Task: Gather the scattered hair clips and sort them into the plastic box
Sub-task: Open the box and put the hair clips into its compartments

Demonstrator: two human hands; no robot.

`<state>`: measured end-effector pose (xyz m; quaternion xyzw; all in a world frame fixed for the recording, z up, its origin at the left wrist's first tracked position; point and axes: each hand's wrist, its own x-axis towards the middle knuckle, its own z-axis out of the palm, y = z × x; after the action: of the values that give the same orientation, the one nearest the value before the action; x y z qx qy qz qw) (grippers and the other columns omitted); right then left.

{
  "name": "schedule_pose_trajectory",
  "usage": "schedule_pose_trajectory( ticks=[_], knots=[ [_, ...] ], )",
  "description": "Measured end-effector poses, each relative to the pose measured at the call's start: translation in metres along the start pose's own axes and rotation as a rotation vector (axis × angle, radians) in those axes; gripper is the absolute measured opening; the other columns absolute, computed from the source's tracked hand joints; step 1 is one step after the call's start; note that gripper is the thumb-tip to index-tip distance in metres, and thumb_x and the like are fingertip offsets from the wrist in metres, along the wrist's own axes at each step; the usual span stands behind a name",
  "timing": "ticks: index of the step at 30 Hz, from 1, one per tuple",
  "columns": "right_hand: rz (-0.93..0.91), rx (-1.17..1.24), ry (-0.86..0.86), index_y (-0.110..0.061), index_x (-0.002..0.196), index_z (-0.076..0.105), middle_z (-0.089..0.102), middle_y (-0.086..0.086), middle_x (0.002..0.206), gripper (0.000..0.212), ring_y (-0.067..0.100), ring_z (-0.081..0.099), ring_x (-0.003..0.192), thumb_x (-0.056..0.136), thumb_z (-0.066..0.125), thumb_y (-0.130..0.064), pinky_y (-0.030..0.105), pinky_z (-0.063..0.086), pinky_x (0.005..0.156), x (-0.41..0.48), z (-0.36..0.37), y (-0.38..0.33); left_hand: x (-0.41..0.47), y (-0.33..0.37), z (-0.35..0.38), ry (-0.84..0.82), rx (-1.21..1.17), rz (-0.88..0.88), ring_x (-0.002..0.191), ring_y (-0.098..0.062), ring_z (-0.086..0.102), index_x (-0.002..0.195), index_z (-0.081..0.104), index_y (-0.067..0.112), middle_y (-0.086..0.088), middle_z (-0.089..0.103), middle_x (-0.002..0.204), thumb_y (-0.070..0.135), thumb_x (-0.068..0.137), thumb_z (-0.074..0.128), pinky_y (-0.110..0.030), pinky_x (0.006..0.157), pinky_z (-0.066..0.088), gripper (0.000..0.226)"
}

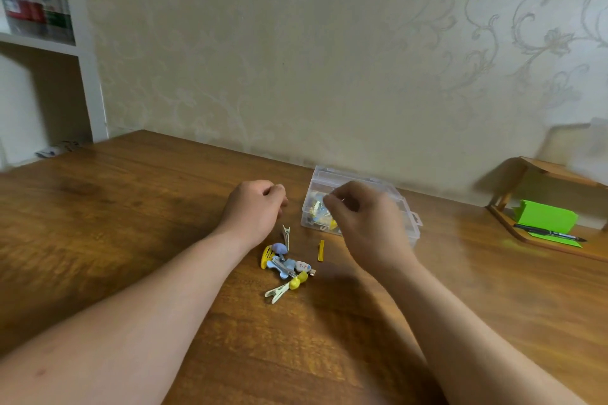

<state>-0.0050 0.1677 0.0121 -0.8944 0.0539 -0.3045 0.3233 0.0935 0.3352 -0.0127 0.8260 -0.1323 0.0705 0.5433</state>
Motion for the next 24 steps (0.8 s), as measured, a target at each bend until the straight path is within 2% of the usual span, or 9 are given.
schedule_pose_trajectory(
  ticks=[4, 8, 12, 15, 18, 22, 24],
  knots=[
    [-0.048, -0.009, -0.174, -0.032, 0.102, 0.076, 0.073, -0.017, 0.09, 0.015, -0.001, 0.065, 0.085, 0.104, 0.062, -0.034, 0.025, 0.051, 0.072, -0.015, 0.011, 0.01, 0.001, 0.0, 0.0, -0.002, -0.007, -0.004, 0.082, -0.016, 0.067, 0.084, 0.077, 0.017, -0.002, 0.072, 0.079, 0.031, 0.109, 0.051, -0.03, 0.069, 0.045, 0.039],
    [-0.051, -0.064, -0.238, -0.033, 0.108, 0.075, 0.071, -0.02, 0.093, 0.015, -0.002, 0.064, 0.085, 0.106, 0.06, -0.034, 0.025, 0.052, 0.075, -0.018, 0.001, 0.021, 0.0, 0.0, -0.001, 0.006, -0.01, -0.012, 0.078, -0.017, 0.065, 0.083, 0.077, 0.014, -0.002, 0.072, 0.076, 0.03, 0.108, 0.052, -0.031, 0.067, 0.046, 0.039],
    [-0.016, -0.018, -0.339, -0.033, 0.107, 0.075, 0.072, -0.014, 0.088, 0.012, -0.005, 0.063, 0.084, 0.104, 0.063, -0.031, 0.019, 0.045, 0.071, -0.016, -0.006, 0.025, -0.002, 0.002, -0.002, 0.013, -0.02, -0.017, 0.075, -0.016, 0.063, 0.082, 0.077, 0.014, -0.003, 0.072, 0.076, 0.028, 0.107, 0.053, -0.031, 0.066, 0.045, 0.038],
    [-0.011, 0.035, -0.488, -0.034, 0.106, 0.076, 0.073, -0.013, 0.093, 0.01, 0.001, 0.066, 0.086, 0.101, 0.068, -0.037, 0.023, 0.051, 0.076, -0.015, -0.009, 0.022, -0.004, 0.003, -0.003, 0.003, -0.012, -0.018, 0.078, -0.016, 0.064, 0.084, 0.077, 0.015, -0.003, 0.072, 0.078, 0.03, 0.108, 0.052, -0.031, 0.068, 0.044, 0.039],
    [0.001, 0.046, -0.612, -0.039, 0.101, 0.077, 0.075, -0.016, 0.095, 0.01, -0.001, 0.068, 0.089, 0.098, 0.07, -0.045, 0.021, 0.051, 0.078, -0.014, -0.013, 0.017, -0.004, 0.003, -0.003, -0.009, -0.013, -0.015, 0.08, -0.016, 0.065, 0.085, 0.077, 0.015, -0.004, 0.072, 0.08, 0.031, 0.109, 0.051, -0.032, 0.069, 0.045, 0.039],
    [-0.008, 0.04, -0.641, -0.041, 0.095, 0.076, 0.073, -0.018, 0.089, 0.015, -0.003, 0.066, 0.084, 0.095, 0.07, -0.054, 0.019, 0.046, 0.07, -0.016, -0.014, 0.011, -0.004, 0.002, -0.002, -0.01, -0.019, -0.015, 0.078, -0.017, 0.063, 0.085, 0.077, 0.015, -0.003, 0.072, 0.079, 0.031, 0.109, 0.051, -0.032, 0.071, 0.046, 0.038],
    [-0.031, -0.013, -0.637, -0.04, 0.099, 0.077, 0.072, -0.017, 0.091, 0.019, 0.0, 0.065, 0.085, 0.092, 0.072, -0.057, 0.022, 0.048, 0.07, -0.018, -0.012, 0.009, -0.003, 0.002, -0.002, -0.009, -0.022, -0.014, 0.078, -0.017, 0.063, 0.085, 0.077, 0.015, -0.004, 0.071, 0.079, 0.031, 0.109, 0.051, -0.033, 0.072, 0.047, 0.039]
  ],
)
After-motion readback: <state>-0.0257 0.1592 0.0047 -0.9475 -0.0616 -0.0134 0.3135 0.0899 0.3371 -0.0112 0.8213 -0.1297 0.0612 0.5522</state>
